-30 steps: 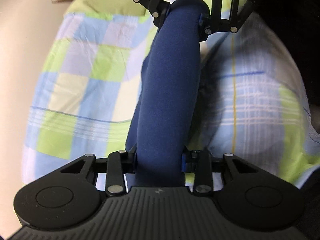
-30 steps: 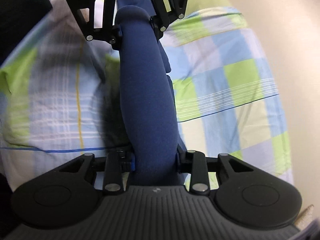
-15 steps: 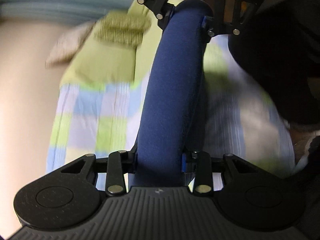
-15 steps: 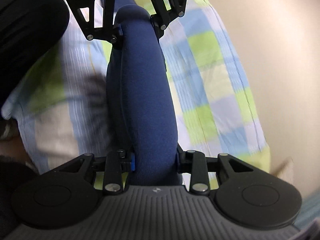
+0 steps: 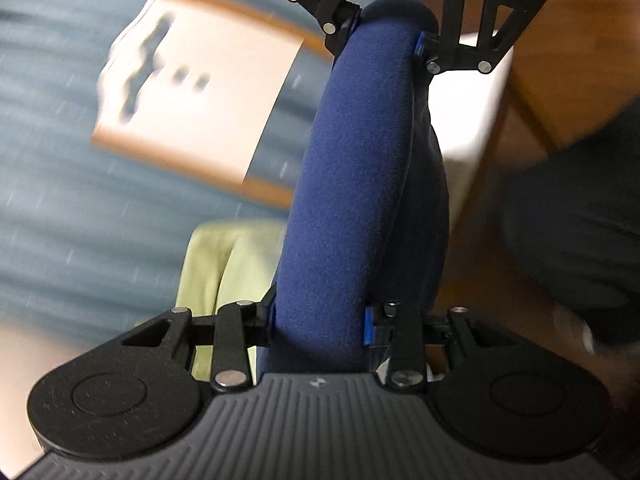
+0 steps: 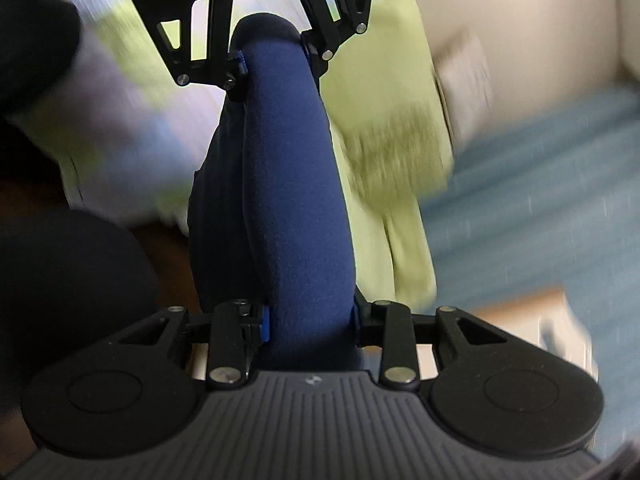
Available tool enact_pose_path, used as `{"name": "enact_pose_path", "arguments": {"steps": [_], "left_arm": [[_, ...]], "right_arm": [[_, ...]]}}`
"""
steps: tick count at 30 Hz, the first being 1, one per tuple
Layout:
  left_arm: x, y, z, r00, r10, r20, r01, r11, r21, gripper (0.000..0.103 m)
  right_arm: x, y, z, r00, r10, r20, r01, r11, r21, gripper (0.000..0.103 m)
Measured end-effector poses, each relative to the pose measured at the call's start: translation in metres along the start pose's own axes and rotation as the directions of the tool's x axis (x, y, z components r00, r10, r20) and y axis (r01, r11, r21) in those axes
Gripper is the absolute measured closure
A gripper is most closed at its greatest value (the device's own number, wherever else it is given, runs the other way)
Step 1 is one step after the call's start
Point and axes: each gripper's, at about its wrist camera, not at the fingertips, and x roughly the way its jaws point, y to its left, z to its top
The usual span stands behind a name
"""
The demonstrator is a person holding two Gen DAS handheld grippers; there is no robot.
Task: Fold clothes
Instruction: 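Lift the bundle with both tools and carry it to the white chair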
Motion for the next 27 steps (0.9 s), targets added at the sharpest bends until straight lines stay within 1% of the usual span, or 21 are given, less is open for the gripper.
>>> {"name": "enact_pose_path", "arguments": {"steps": [2, 3, 4, 5, 6, 8, 9, 11, 12, 13, 14, 15, 17, 18, 19, 21, 22, 23, 24, 26, 27], "left_arm": [[0.043, 0.01, 0.017, 0.998, -0.011, 0.058, 0.009, 1.0, 0.024, 0.059], [0.046, 0.011, 0.019, 0.998, -0.011, 0.063, 0.009, 1.0, 0.025, 0.059], [0.069, 0.017, 0.026, 0.996, -0.007, 0.085, 0.004, 1.0, 0.027, 0.059], [0.093, 0.023, 0.033, 0.994, -0.002, 0.108, -0.001, 1.0, 0.028, 0.059], [0.122, 0.026, 0.038, 0.992, 0.0, 0.125, -0.004, 1.0, 0.031, 0.059], [0.149, 0.026, 0.04, 0.991, -0.016, 0.13, 0.011, 0.999, 0.038, 0.059], [0.169, 0.026, 0.04, 0.991, -0.044, 0.127, 0.04, 0.999, 0.033, 0.059], [0.182, 0.025, 0.037, 0.99, -0.074, 0.124, 0.069, 0.997, 0.044, 0.059], [0.189, 0.025, 0.036, 0.989, -0.089, 0.122, 0.083, 0.995, 0.05, 0.059], [0.195, 0.031, 0.035, 0.988, -0.095, 0.125, 0.088, 0.994, 0.06, 0.059], [0.201, 0.036, 0.034, 0.987, -0.101, 0.129, 0.093, 0.993, 0.07, 0.059], [0.206, 0.05, 0.037, 0.988, -0.077, 0.137, 0.068, 0.995, 0.071, 0.059], [0.209, 0.068, 0.049, 0.989, -0.026, 0.147, 0.019, 0.998, 0.052, 0.059], [0.21, 0.086, 0.057, 0.987, 0.019, 0.158, -0.021, 1.0, 0.015, 0.059], [0.21, 0.093, 0.062, 0.986, 0.041, 0.164, -0.04, 0.999, -0.005, 0.059], [0.21, 0.102, 0.067, 0.982, 0.072, 0.172, -0.067, 0.997, -0.03, 0.059], [0.212, 0.096, 0.068, 0.984, 0.063, 0.169, -0.06, 0.998, -0.021, 0.06], [0.215, 0.089, 0.07, 0.985, 0.054, 0.166, -0.053, 0.999, -0.012, 0.059], [0.218, 0.073, 0.065, 0.988, 0.016, 0.155, -0.018, 1.0, 0.01, 0.059], [0.223, 0.049, 0.055, 0.99, -0.048, 0.134, 0.044, 0.998, 0.037, 0.059], [0.229, 0.03, 0.049, 0.988, -0.109, 0.108, 0.104, 0.993, 0.049, 0.058]], "right_arm": [[0.025, -0.014, -0.042, 0.993, -0.022, -0.113, 0.027, 0.999, 0.042, 0.074], [0.035, -0.021, -0.055, 0.989, -0.032, -0.147, 0.04, 0.998, 0.054, 0.074], [0.046, -0.026, -0.068, 0.983, -0.041, -0.179, 0.054, 0.996, 0.065, 0.074], [0.053, -0.029, -0.075, 0.979, -0.052, -0.197, 0.067, 0.995, 0.071, 0.074], [0.07, -0.036, -0.089, 0.969, -0.08, -0.233, 0.102, 0.992, 0.081, 0.074], [0.09, -0.038, -0.102, 0.957, -0.107, -0.27, 0.134, 0.987, 0.083, 0.074], [0.094, -0.036, -0.107, 0.954, -0.112, -0.28, 0.141, 0.986, 0.085, 0.074], [0.118, -0.033, -0.121, 0.945, -0.095, -0.312, 0.14, 0.982, 0.125, 0.074], [0.122, -0.032, -0.123, 0.946, -0.079, -0.315, 0.128, 0.982, 0.137, 0.074], [0.131, -0.03, -0.127, 0.948, -0.037, -0.316, 0.089, 0.984, 0.152, 0.074], [0.134, -0.033, -0.129, 0.95, -0.028, -0.312, 0.078, 0.986, 0.149, 0.074], [0.137, -0.037, -0.131, 0.951, -0.021, -0.309, 0.069, 0.987, 0.144, 0.074], [0.14, -0.052, -0.131, 0.95, -0.044, -0.309, 0.086, 0.988, 0.125, 0.074], [0.14, -0.067, -0.13, 0.948, -0.085, -0.307, 0.126, 0.985, 0.117, 0.074], [0.139, -0.08, -0.128, 0.944, -0.122, -0.305, 0.162, 0.981, 0.109, 0.074], [0.136, -0.094, -0.127, 0.94, -0.165, -0.3, 0.206, 0.972, 0.111, 0.073], [0.132, -0.1, -0.125, 0.933, -0.205, -0.295, 0.248, 0.961, 0.119, 0.073], [0.131, -0.098, -0.125, 0.933, -0.207, -0.296, 0.251, 0.96, 0.121, 0.073], [0.13, -0.095, -0.125, 0.933, -0.206, -0.296, 0.251, 0.96, 0.123, 0.073], [0.128, -0.065, -0.128, 0.941, -0.166, -0.296, 0.21, 0.97, 0.125, 0.072], [0.128, -0.044, -0.129, 0.947, -0.122, -0.298, 0.168, 0.977, 0.133, 0.072]]}}
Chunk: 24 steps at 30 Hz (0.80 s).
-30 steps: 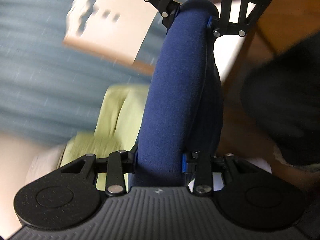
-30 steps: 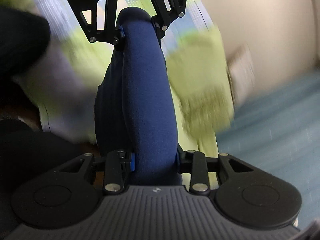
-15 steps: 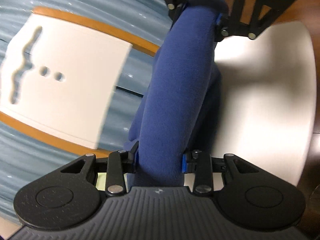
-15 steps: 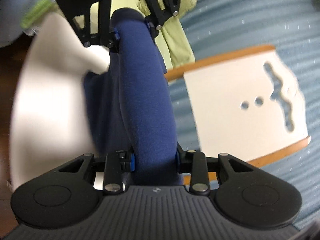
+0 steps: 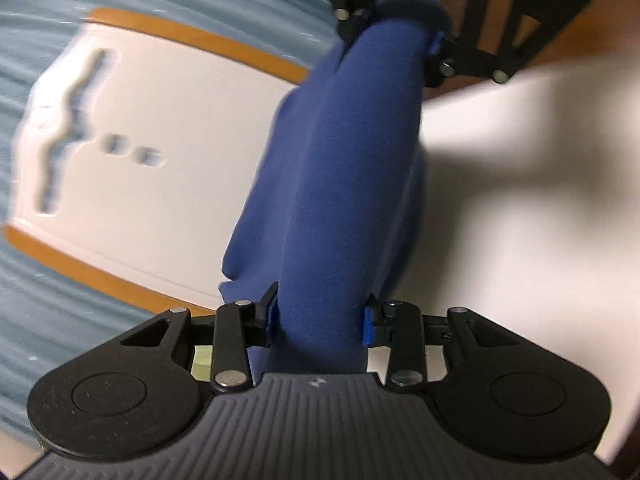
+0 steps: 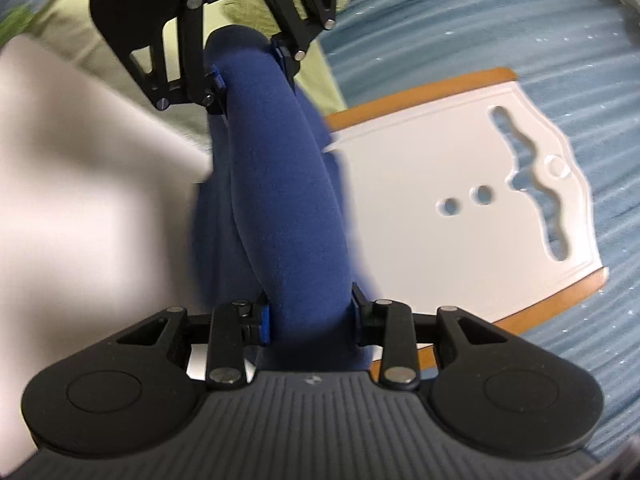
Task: Fold clothes
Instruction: 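Lift the bundle with both tools and carry it to the white chair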
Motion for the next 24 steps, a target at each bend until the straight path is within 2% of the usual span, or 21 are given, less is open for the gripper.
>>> {"name": "enact_pose_path", "arguments": {"steps": [1, 3, 6, 8, 10, 14, 17, 21, 22, 24], "left_arm": [[0.002, -0.012, -0.003, 0.999, -0.039, -0.016, 0.039, 0.999, 0.006, 0.058], [0.005, -0.034, -0.01, 0.999, -0.04, -0.026, 0.04, 0.999, 0.021, 0.058], [0.004, -0.041, -0.014, 0.999, -0.034, -0.025, 0.034, 0.999, 0.006, 0.058], [0.004, -0.041, -0.016, 0.999, -0.029, -0.023, 0.03, 1.0, 0.003, 0.055], [0.006, -0.045, -0.014, 0.999, -0.028, -0.022, 0.028, 0.999, 0.016, 0.05], [0.006, -0.05, -0.014, 1.0, -0.01, -0.008, 0.01, 1.0, 0.03, 0.049], [-0.005, -0.054, -0.008, 0.999, -0.033, -0.007, 0.033, 0.999, 0.01, 0.045], [-0.023, -0.047, -0.015, 0.999, -0.038, 0.006, 0.038, 0.998, -0.048, 0.044], [-0.028, -0.043, -0.018, 0.999, -0.037, 0.011, 0.038, 0.997, -0.072, 0.044], [-0.038, -0.033, -0.024, 0.999, -0.028, 0.027, 0.031, 0.99, -0.134, 0.044]], "right_arm": [[-0.002, 0.019, -0.005, 0.999, 0.041, -0.008, -0.041, 0.999, -0.004, 0.072], [-0.006, 0.052, -0.009, 0.992, 0.122, -0.026, -0.123, 0.992, -0.008, 0.072], [-0.015, 0.076, -0.01, 0.992, 0.125, -0.027, -0.125, 0.992, -0.015, 0.07], [-0.021, 0.082, -0.01, 0.99, 0.141, -0.03, -0.14, 0.99, 0.021, 0.067], [-0.025, 0.088, -0.01, 0.991, 0.132, -0.031, -0.132, 0.991, 0.003, 0.064], [-0.034, 0.097, -0.014, 0.99, 0.136, -0.034, -0.137, 0.99, -0.029, 0.057], [-0.031, 0.095, -0.028, 0.991, 0.128, -0.044, -0.129, 0.992, -0.016, 0.052], [-0.057, 0.087, -0.042, 0.991, 0.112, -0.068, -0.107, 0.992, 0.069, 0.049], [-0.05, 0.081, -0.035, 0.992, 0.11, -0.067, -0.104, 0.991, 0.087, 0.049], [-0.064, 0.076, -0.037, 0.993, 0.106, -0.059, -0.097, 0.986, 0.137, 0.049]]}}
